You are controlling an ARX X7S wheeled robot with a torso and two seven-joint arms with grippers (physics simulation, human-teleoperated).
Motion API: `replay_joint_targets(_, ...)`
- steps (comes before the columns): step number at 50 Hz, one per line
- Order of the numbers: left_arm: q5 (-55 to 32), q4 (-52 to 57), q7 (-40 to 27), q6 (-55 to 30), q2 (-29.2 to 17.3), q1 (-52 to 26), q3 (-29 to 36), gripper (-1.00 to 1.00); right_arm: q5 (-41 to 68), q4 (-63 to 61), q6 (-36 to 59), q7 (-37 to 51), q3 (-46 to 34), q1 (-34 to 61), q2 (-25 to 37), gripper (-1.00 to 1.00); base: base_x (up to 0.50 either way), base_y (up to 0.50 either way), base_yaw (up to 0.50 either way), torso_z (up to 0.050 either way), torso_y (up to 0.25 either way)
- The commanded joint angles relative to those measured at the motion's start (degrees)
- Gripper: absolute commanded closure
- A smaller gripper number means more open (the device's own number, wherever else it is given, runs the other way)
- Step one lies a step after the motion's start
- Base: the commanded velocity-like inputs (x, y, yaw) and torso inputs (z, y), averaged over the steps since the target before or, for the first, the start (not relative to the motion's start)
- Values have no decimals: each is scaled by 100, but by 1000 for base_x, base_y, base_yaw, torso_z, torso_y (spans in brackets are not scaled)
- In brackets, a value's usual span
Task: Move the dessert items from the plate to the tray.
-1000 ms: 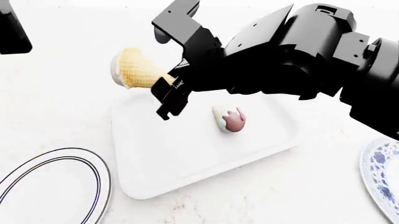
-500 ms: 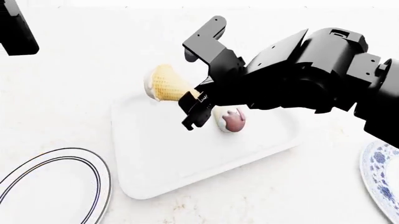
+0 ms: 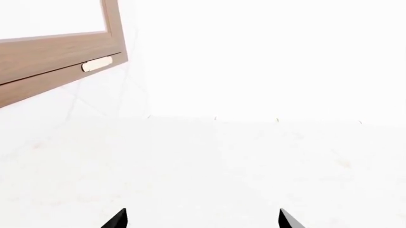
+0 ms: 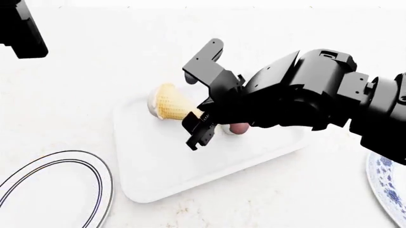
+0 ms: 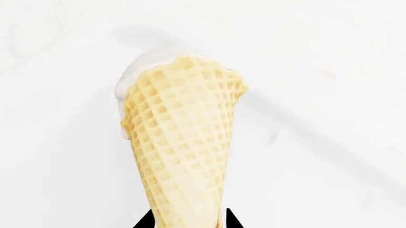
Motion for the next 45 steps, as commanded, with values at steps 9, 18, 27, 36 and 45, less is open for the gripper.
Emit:
replay_joint_targets(9,56,6,22,50,30,36,44,-100,83,-183,110,-126,28,10,18,-100,0,0,0,0,0)
replay_joint_targets(18,52,-16,3,38,65,-14,76,-100,347,-496,337,-45,206,403,136,-100,0,0,0,0,0)
replay_joint_targets(27,73,-91,6,-30,171,-161,130,-100,755,-813,661,105,566,1204,442,-100,0,0,0,0,0)
replay_joint_targets(36,34,-109,-21,-81,230,-305,163,-100,1017,-1029,953,285,764,1762,909,-100,0,0,0,0,0)
replay_joint_targets(45,34,-100,20,-97,224,-310,184,-100,1341,-1309,1105,632,973,2104,1610,-100,0,0,0,0,48)
